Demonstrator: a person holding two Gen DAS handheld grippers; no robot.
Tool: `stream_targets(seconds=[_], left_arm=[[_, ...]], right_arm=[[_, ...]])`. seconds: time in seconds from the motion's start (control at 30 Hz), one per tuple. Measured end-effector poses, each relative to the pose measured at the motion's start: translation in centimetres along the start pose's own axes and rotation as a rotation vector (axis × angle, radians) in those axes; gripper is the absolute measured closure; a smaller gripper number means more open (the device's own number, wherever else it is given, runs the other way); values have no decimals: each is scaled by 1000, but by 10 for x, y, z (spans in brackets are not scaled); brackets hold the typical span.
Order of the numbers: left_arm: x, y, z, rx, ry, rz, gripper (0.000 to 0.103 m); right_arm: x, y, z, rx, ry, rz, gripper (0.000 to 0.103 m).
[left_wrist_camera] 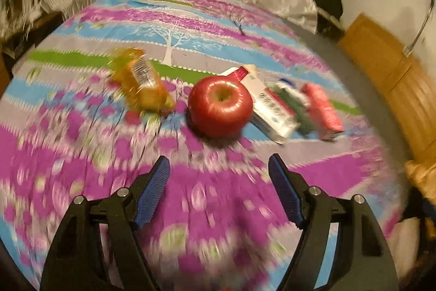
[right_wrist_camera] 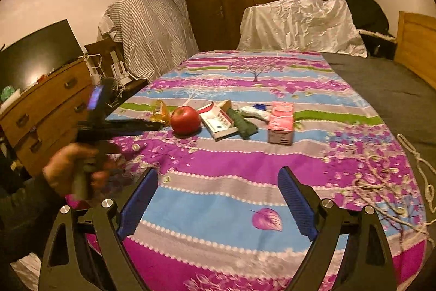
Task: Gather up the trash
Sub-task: 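Move both open tools back over the trash on the bed, then grasp the green scouring pad with the right tool while the left tool grasps the white medicine box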
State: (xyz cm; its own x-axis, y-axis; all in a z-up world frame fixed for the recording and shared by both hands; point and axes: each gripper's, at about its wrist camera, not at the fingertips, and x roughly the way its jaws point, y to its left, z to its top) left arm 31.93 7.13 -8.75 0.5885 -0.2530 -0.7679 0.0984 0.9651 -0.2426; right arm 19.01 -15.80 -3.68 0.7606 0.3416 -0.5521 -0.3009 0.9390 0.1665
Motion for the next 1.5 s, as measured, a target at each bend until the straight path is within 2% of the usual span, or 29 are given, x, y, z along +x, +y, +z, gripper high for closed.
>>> stream_targets(seconds=[0.1, 0.2, 0.27, 0.33, 0.4, 0.47, 0.53, 0.63, 0.73, 0.83, 0.87, 0.93, 1.07, 1.13, 1.2, 1.3, 1.37, 1.5], left_arm=[[5, 8, 6, -57, 6, -43, 31], [-9, 4, 0, -39, -32, -66, 31], [-7, -1, -3, -9, -9, -49, 31], [-5, -7, -4, 15, 3, -40, 31], [-4, -11, -5, -4, 7, -59, 31], [-4, -13, -9, -27, 15, -97, 31], [-2, -19, -13, -27, 20, -107, 31], [1, -28, -19, -11, 30, -122, 31], [3, -31, -25, -11, 40, -143, 31], [5, -29, -29, -17, 43, -146, 31], [5, -27, -30, -23, 44, -146, 31], [4, -18, -33, -38, 33, -125, 31], [5, -7, -37, -69, 42, -124, 31], [6, -8, -37, -65, 40, -122, 31], [6, -15, -37, -46, 32, -131, 31], [9, -25, -35, -37, 39, -142, 27], [12, -30, -32, -65, 47, -146, 26], [14, -44, -33, -72, 72, -124, 26]], right_arm=[[8, -1, -2, -1, 4, 9, 13], [28, -4, 3, -24, 47, 61, 16], [52, -4, 14, -67, 77, 124, 32], [90, -7, 28, -107, 119, 104, 59], [147, -21, 50, -133, 183, 76, 64], [196, -32, 67, -136, 251, 58, 64], [240, -39, 85, -159, 276, 20, 64], [283, -43, 100, -177, 325, 13, 64], [320, -39, 104, -197, 378, 30, 64], [345, -35, 92, -200, 449, 53, 64], [344, -31, 86, -204, 456, 61, 66], [336, -28, 80, -181, 469, 84, 83], [297, -11, 53, -127, 534, 212, 86], [262, -4, 38, -94, 554, 288, 86], [233, -12, 30, -8, 527, 302, 86], [192, -25, 23, 57, 449, 269, 86], [180, -30, 15, 72, 427, 234, 87], [183, -37, -1, 113, 455, 209, 86]])
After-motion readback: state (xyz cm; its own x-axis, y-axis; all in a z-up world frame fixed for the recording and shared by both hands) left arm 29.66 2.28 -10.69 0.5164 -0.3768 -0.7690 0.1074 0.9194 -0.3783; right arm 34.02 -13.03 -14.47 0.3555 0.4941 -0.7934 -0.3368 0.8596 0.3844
